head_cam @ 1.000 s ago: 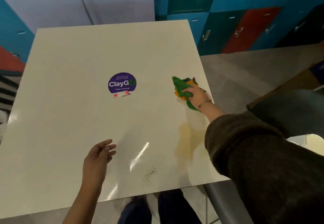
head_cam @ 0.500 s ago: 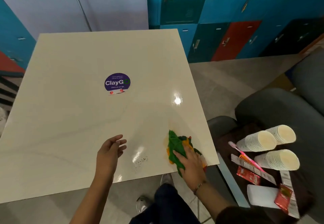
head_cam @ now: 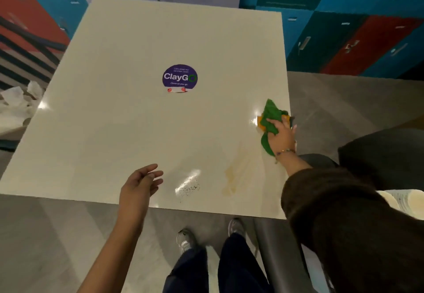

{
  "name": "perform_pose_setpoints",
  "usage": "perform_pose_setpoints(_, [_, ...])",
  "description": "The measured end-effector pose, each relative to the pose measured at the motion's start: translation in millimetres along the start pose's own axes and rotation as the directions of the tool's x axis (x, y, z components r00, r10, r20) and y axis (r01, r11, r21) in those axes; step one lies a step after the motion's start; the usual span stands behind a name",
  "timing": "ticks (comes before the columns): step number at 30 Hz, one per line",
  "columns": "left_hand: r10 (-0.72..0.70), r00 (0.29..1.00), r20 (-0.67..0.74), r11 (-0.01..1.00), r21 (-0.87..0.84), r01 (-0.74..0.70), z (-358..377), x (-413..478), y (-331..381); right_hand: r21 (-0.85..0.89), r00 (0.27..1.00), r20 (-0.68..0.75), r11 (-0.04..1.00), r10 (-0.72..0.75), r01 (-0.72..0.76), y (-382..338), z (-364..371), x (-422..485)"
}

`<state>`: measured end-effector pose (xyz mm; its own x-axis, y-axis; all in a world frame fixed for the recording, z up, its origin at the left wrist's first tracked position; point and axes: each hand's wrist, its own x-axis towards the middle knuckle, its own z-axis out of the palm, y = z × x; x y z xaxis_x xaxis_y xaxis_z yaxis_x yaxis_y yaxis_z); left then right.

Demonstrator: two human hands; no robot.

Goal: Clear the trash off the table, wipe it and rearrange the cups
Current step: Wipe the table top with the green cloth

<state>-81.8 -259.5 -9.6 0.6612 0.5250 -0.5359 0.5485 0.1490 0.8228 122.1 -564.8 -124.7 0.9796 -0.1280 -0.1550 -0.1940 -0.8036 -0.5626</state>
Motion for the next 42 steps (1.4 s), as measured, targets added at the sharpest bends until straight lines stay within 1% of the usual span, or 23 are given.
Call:
perform_pose_setpoints(3, [-0.019, 0.998, -0.057, 0.998, -0.062, 0.015, 3, -5, -5, 0.031, 0.998, 0.047, 0.999, -0.041, 0.040, -8, 4, 42])
perform_pose_setpoints(5, [-0.026, 0.997, -0.073, 0.997, -0.071, 0.021, 6, -10, -7, 0.044, 0.993, 0.081, 0.996, -0.086, 0.082, -6, 2, 45])
perform_pose_setpoints(8, [-0.033, 0.995, -0.089, 0.996, -0.084, 0.025, 11, -17, -12, 0.003, 0.947, 0.211, 0.969, -0.240, 0.245, -8, 10, 5])
perform_pose_setpoints(9, [-0.036, 0.995, -0.097, 0.996, -0.088, 0.028, 14, -19, -12, -0.001, 0.933, 0.230, 0.958, -0.277, 0.285, -10, 13, -18])
perform_pose_setpoints(11, [-0.040, 0.993, -0.108, 0.995, -0.097, 0.030, 18, -23, -12, 0.015, 0.919, 0.238, 0.948, -0.314, 0.319, -10, 23, -77])
perform_pose_setpoints(14, [-0.038, 0.993, -0.110, 0.994, -0.106, 0.026, 25, -28, -9, -0.025, 0.939, 0.215, 0.960, -0.267, 0.279, -14, 44, -171])
perform_pose_setpoints(15, [-0.029, 0.993, -0.111, 0.994, -0.107, 0.017, 27, -31, -6, -0.037, 0.936, 0.231, 0.959, -0.264, 0.279, -17, 52, -195])
perform_pose_setpoints(18, [-0.010, 0.994, -0.109, 0.994, -0.113, -0.002, 35, -35, -2, -0.033, 0.937, 0.260, 0.968, -0.232, 0.248, -26, 68, -225])
perform_pose_setpoints(21, [0.008, 0.992, -0.124, 0.991, -0.131, -0.025, 37, -38, 2, 0.022, 0.965, 0.206, 0.987, -0.163, 0.162, -33, 61, -211])
perform_pose_setpoints(24, [0.004, 0.989, -0.148, 0.989, -0.146, -0.026, 33, -42, -1, 0.090, 0.998, 0.061, 0.996, -0.027, 0.022, -31, 46, -170])
perform_pose_setpoints(27, [-0.016, 0.986, -0.167, 0.985, -0.172, -0.013, 27, -46, -5, 0.104, 0.991, -0.058, 0.988, 0.119, -0.112, -26, 29, -103])
perform_pose_setpoints(29, [-0.025, 0.983, -0.182, 0.981, -0.193, -0.011, 22, -47, -8, 0.092, 0.986, -0.092, 0.987, 0.141, -0.132, -24, 20, -56])
perform_pose_setpoints(30, [-0.026, 0.982, -0.188, 0.979, -0.201, -0.012, 20, -48, -8, 0.073, 0.988, -0.091, 0.990, 0.127, -0.121, -23, 15, -33])
perform_pose_setpoints(33, [-0.027, 0.975, -0.219, 0.972, -0.232, -0.025, 8, -51, -14, -0.008, 1.000, 0.002, 1.000, 0.030, -0.030, -28, 9, 16])
perform_pose_setpoints(36, [-0.049, 0.968, -0.245, 0.963, -0.267, -0.019, -4, -53, -22, -0.085, 0.993, 0.085, 0.992, -0.085, 0.092, -27, 12, 21])
perform_pose_setpoints(39, [-0.084, 0.964, -0.254, 0.955, -0.297, 0.005, -10, -51, -32, -0.111, 0.961, 0.150, 0.962, -0.233, 0.250, -28, 20, -21])
perform_pose_setpoints(40, [-0.089, 0.964, -0.251, 0.954, -0.298, 0.010, -12, -51, -34, -0.106, 0.955, 0.156, 0.957, -0.252, 0.270, -28, 25, -45])
perform_pose_setpoints(42, [-0.092, 0.966, -0.242, 0.958, -0.287, 0.020, -13, -50, -37, -0.108, 0.963, 0.122, 0.961, -0.240, 0.254, -31, 38, -101])
